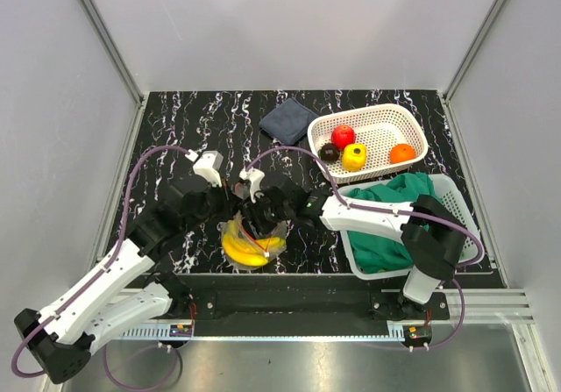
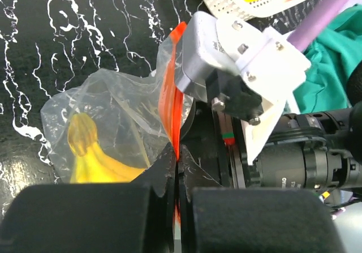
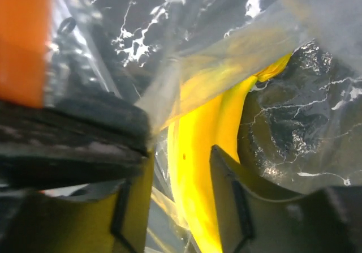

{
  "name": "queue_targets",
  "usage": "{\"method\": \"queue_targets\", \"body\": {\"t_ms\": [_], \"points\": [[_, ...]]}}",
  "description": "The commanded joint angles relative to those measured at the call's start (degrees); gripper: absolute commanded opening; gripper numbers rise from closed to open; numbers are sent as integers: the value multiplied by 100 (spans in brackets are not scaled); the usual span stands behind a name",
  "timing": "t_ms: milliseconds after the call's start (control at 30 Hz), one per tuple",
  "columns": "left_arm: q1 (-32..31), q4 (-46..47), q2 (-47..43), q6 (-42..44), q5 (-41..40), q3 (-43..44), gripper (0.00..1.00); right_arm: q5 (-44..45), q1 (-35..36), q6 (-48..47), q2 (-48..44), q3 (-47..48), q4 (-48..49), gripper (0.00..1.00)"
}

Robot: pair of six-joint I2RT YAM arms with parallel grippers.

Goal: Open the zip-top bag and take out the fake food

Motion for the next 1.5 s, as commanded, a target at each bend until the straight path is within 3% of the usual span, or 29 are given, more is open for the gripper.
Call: {"method": "queue_targets", "body": {"t_ms": [0, 267, 567, 667, 833, 967, 1133, 1333, 1400, 1433, 1467], "points": [[-75, 758, 134, -100, 358, 265, 0, -678, 70, 78, 235, -197, 674, 57], [-75, 907, 161, -161, 314, 19, 0, -1093, 71, -18, 490, -610, 726, 77], [-75, 916, 12, -206, 121, -219, 0, -1022, 71, -159, 806, -795, 630, 80], [-84, 846, -24, -179, 50, -166, 0, -900, 71, -142, 763, -795, 630, 67], [-75, 741, -76, -197, -99, -139, 0, -689, 71, -238, 403, -847, 647, 33], [-75, 547, -164, -267, -433, -87, 0, -636, 62, -606, 78, -953, 700, 12], [-75, 442, -322, -302, -740, 1, 0, -688, 79, -1020, -467, -1260, 884, 1], [-75, 319, -428, -417, -1031, 27, 0, -759, 71, -1749, -1144, -1779, 1271, 0], [-66, 266, -402, -408, -970, 54, 12, -619, 71, -1917, -1302, -1901, 1341, 0], [-66, 222, -410, -364, -952, 115, 38, -531, 71, -1961, -1329, -1902, 1350, 0], [-66, 170, -410, -338, -943, 133, 51, -443, 62, -2013, -1347, -1911, 1333, 0]]}}
